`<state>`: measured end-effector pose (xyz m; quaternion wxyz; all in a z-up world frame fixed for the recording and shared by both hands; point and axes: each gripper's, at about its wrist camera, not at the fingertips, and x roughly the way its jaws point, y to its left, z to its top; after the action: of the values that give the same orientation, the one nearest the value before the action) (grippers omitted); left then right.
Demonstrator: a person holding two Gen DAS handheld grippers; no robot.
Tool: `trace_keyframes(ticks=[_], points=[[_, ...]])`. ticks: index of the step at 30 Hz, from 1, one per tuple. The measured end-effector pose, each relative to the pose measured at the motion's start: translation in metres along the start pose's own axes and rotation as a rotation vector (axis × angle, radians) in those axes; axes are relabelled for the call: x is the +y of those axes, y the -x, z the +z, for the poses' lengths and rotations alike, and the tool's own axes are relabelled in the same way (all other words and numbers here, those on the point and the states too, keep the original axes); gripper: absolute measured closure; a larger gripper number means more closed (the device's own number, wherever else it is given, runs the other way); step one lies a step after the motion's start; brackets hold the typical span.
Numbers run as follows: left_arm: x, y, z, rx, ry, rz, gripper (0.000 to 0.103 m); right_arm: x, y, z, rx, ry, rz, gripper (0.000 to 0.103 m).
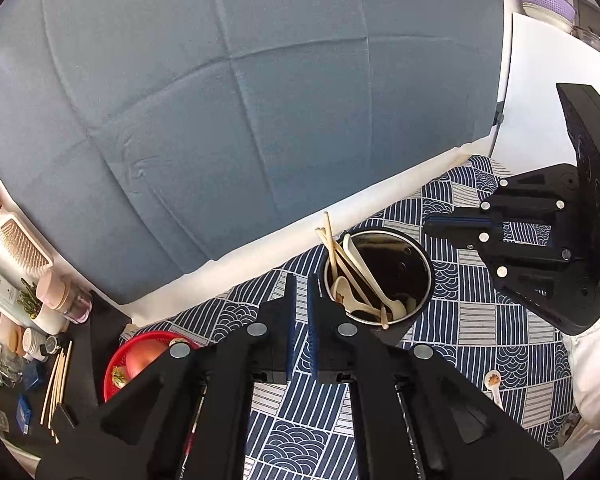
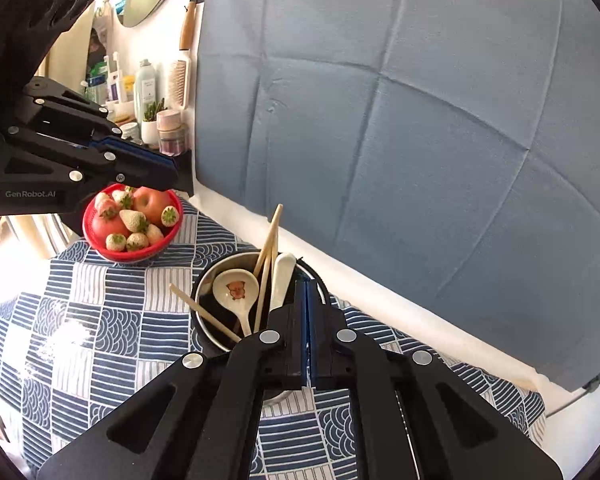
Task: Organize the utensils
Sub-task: 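Move both open tools toward the last white spoon on the cloth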
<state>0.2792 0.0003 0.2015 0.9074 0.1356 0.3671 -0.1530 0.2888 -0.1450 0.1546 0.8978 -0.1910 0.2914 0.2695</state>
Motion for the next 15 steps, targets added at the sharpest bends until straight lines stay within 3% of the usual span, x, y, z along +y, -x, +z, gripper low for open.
trace_keyframes(ticks=[1,3,5,8,12,13,15], points=[[-0.002,0.002,-0.004,-0.008,0.0,0.0,0.081,0.002,0.002,-0.002,0.002,0.009,-0.007,0.101],[-0.004,0.005,-0.011,-0.028,0.008,-0.009,0.052,0.006,0.006,-0.006,0.002,0.02,-0.012,0.098],[-0.007,0.011,-0.018,-0.049,0.017,-0.008,0.044,0.008,0.01,-0.009,0.002,0.025,-0.007,0.09],[-0.014,0.02,-0.027,-0.073,0.021,0.004,0.024,0.011,0.019,-0.016,-0.008,0.037,-0.019,0.063],[-0.025,0.033,-0.043,-0.116,0.01,0.023,0.008,0.011,0.033,-0.029,-0.046,0.028,-0.055,0.02],[-0.028,0.036,-0.048,-0.121,0.007,0.022,0.008,0.011,0.037,-0.033,-0.06,0.031,-0.072,0.014],[-0.034,0.041,-0.058,-0.132,0.008,0.021,0.006,0.012,0.043,-0.042,-0.088,0.04,-0.121,0.014]])
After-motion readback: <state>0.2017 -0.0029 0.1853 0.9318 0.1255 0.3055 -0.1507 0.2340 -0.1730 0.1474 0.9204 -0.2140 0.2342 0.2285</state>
